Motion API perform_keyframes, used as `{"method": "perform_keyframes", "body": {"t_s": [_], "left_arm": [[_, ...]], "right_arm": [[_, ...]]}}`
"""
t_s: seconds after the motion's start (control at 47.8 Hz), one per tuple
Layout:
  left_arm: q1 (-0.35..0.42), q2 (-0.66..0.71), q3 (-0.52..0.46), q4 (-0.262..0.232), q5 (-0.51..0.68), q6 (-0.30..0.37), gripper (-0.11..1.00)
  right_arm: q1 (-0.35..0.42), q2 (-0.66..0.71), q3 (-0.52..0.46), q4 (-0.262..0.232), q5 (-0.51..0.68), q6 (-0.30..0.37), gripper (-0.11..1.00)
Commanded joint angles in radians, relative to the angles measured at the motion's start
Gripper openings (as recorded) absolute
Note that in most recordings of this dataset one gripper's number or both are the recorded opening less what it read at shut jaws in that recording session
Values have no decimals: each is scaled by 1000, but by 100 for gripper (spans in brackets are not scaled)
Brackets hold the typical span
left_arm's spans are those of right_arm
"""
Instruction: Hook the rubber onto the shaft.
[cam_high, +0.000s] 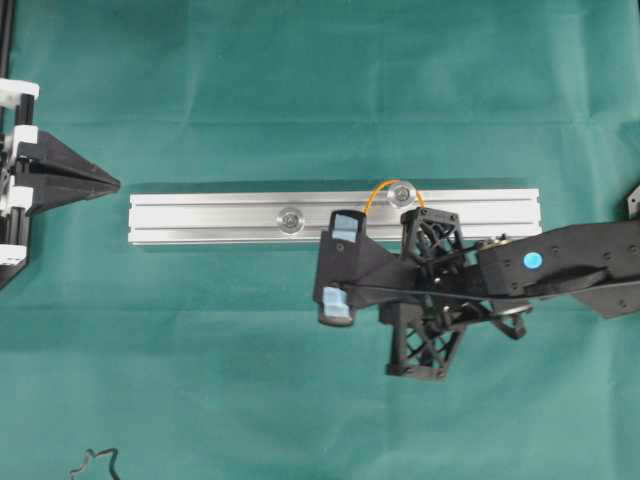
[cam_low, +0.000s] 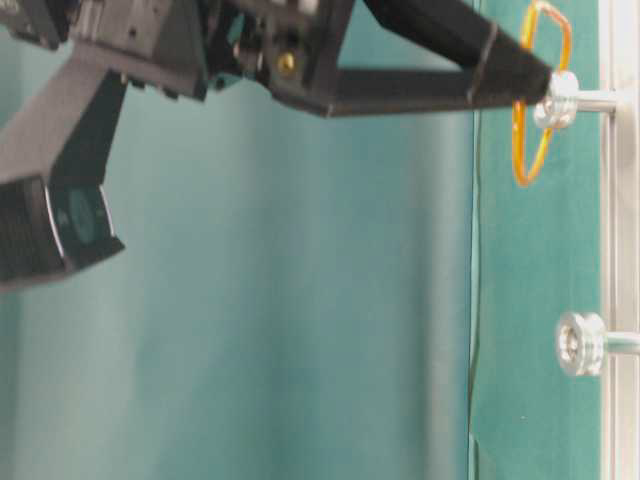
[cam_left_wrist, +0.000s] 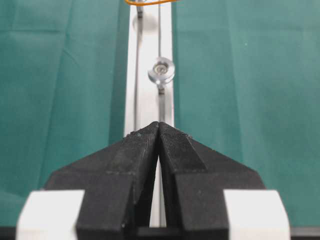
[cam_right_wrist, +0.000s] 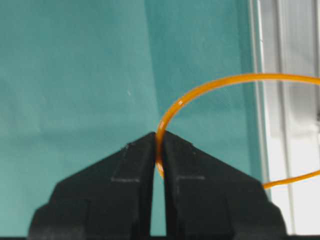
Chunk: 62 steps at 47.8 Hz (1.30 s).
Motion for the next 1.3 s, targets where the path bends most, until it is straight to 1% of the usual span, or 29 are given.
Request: {"method": "perform_keyframes", "body": {"t_s": [0.0,0.168,0.272,0.293,0.461,0.586,0.754,0.859,1.131,1.277], "left_arm": [[-2,5,-29,3,-5,0,0],[-2,5,-29,2,-5,0,0],[-2,5,-29,2,-5,0,0],[-2,5,-29,3,-5,0,0],[-2,5,-29,3,-5,0,0],[0,3,-29,3,-5,2,0],[-2,3,-29,3,-5,2,0],[-2,3,-29,2,-3,2,0],[-2,5,-29,2,-5,2,0],[0,3,-29,2,-5,2,0]], "right_arm": [[5,2,-48,2,-2,49,6],[6,25,-72,3,-2,161,6],[5,31,-77,3,-2,247,6],[5,29,-78,2,-2,276,6],[5,29,-77,2,9,422,6],[3,29,-77,2,28,515,6],[3,29,-77,2,40,586,6],[0,31,-78,2,40,615,6],[-3,29,-78,2,37,629,6],[-8,41,-98,2,34,634,6]]}}
